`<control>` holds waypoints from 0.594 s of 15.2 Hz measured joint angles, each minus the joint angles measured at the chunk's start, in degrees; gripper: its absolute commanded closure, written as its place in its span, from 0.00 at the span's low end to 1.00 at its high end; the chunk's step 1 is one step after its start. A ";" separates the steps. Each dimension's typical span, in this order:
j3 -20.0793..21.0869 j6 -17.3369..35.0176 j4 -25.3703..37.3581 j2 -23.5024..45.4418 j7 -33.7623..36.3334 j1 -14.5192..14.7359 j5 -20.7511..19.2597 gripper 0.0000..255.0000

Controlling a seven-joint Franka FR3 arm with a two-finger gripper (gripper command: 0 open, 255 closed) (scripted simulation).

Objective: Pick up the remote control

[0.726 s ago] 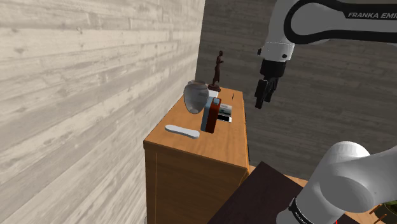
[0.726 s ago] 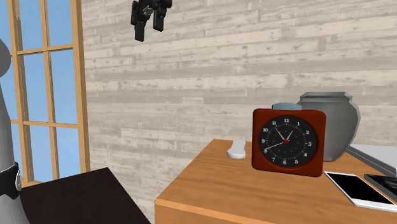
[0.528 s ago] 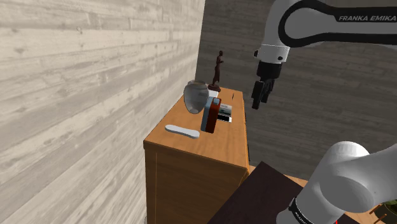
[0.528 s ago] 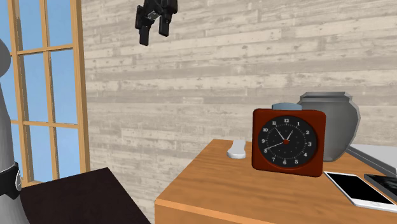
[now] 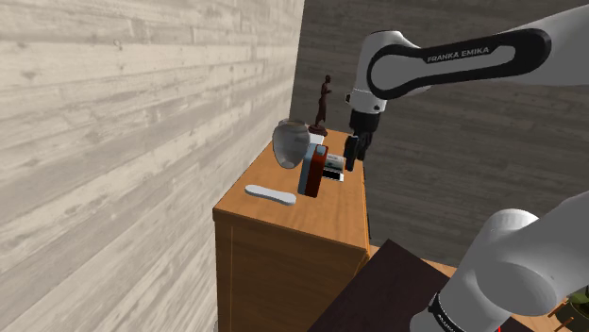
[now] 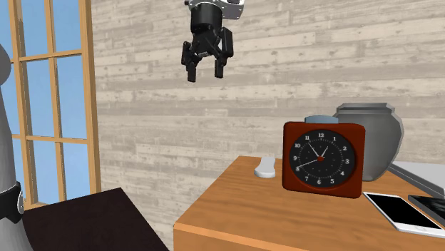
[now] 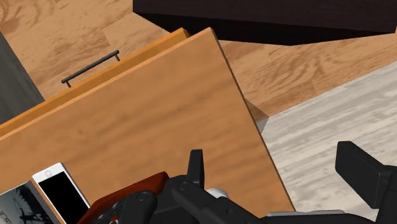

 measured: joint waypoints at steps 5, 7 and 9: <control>-0.82 8.16 2.39 9.88 -3.10 1.10 0.41 0.00; -1.08 11.28 4.23 14.60 -4.42 1.51 0.83 0.00; -1.22 13.51 6.07 18.40 -5.77 1.84 1.25 0.00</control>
